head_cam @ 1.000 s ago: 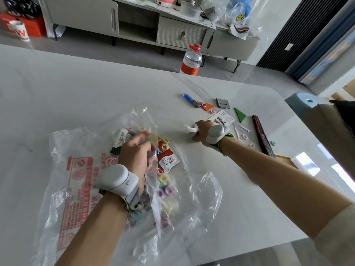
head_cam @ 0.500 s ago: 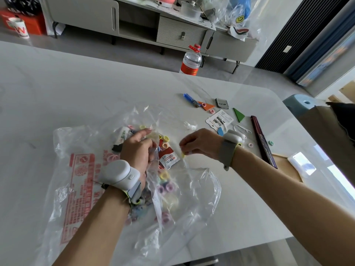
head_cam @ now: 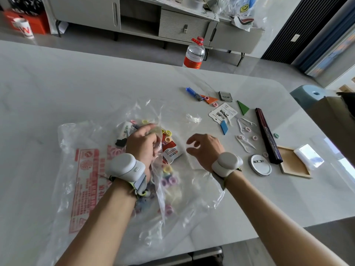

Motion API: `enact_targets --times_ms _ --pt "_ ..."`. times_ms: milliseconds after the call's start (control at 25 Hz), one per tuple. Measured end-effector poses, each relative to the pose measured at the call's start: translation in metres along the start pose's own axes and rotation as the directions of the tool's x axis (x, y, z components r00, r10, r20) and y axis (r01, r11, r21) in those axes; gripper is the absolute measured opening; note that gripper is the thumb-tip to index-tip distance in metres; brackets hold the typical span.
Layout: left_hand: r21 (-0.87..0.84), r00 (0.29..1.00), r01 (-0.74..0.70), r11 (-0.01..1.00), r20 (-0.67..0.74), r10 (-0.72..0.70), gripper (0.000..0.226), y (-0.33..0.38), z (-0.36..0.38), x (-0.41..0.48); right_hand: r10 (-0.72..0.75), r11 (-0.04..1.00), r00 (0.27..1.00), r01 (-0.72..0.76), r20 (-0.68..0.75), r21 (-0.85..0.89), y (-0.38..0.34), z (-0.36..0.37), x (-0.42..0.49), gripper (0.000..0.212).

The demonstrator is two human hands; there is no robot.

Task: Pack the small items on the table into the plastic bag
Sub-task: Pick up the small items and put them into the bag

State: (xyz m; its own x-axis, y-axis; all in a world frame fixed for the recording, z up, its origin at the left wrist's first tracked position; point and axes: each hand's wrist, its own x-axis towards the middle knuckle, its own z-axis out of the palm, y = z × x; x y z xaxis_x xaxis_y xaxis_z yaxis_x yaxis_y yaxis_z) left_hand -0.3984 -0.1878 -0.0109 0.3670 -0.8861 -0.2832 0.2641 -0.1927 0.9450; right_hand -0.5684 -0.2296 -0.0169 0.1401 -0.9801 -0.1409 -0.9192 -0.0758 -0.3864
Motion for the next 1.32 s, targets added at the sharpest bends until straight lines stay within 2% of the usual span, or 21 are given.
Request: enact_targets --times_ms 120,200,440,520,640,800,920,1000,1120,1200,1320 --pt "0.007 1.0 0.018 1.0 0.006 -0.018 0.043 -0.001 0.003 -0.003 0.11 0.992 0.992 -0.113 0.054 0.055 0.006 0.017 -0.013 0.036" --pt "0.03 1.0 0.019 0.999 0.008 -0.02 0.046 -0.006 0.008 0.001 0.13 0.979 0.989 -0.139 0.067 0.148 0.003 0.026 -0.007 0.037" --pt "-0.009 0.993 0.057 0.998 0.101 -0.056 0.055 -0.018 0.035 0.015 0.055 0.96 0.995 -0.077 0.088 0.27 0.005 0.022 -0.001 0.023" --pt "-0.025 0.989 0.08 0.996 0.126 -0.076 0.057 -0.025 0.04 0.015 0.025 0.954 0.996 -0.048 0.08 0.296 0.013 0.018 0.001 0.025" --pt "-0.064 0.981 0.125 0.99 0.158 -0.114 0.054 -0.032 0.053 0.005 0.077 0.936 0.996 -0.089 0.048 0.341 0.033 0.008 0.008 0.031" --pt "-0.092 0.98 0.125 0.988 0.167 -0.108 0.057 -0.041 0.084 0.001 0.075 0.96 0.996 -0.086 0.053 0.265 0.057 -0.004 0.014 0.037" --pt "0.025 0.998 0.038 0.999 0.05 -0.039 0.057 -0.04 0.115 -0.012 -0.01 0.972 0.999 0.0 0.041 0.233 0.075 -0.026 0.013 0.039" --pt "0.077 1.0 0.003 0.997 -0.024 -0.001 0.053 -0.039 0.122 -0.024 -0.059 0.982 0.998 0.063 -0.028 0.177 0.088 -0.04 0.003 0.036" --pt "0.096 0.997 -0.01 0.995 -0.073 0.017 0.055 -0.037 0.127 -0.031 0.004 0.999 0.991 0.001 -0.131 0.036 0.128 -0.066 -0.013 0.034" --pt "0.14 0.995 -0.028 0.99 -0.091 0.041 0.056 -0.027 0.131 -0.039 0.089 0.995 0.99 -0.094 -0.111 -0.037 0.157 -0.079 -0.027 0.04" --pt "0.132 0.993 -0.058 0.99 -0.099 0.072 0.06 -0.018 0.135 -0.048 0.166 0.986 0.984 -0.167 -0.062 -0.009 0.183 -0.084 -0.039 0.044"
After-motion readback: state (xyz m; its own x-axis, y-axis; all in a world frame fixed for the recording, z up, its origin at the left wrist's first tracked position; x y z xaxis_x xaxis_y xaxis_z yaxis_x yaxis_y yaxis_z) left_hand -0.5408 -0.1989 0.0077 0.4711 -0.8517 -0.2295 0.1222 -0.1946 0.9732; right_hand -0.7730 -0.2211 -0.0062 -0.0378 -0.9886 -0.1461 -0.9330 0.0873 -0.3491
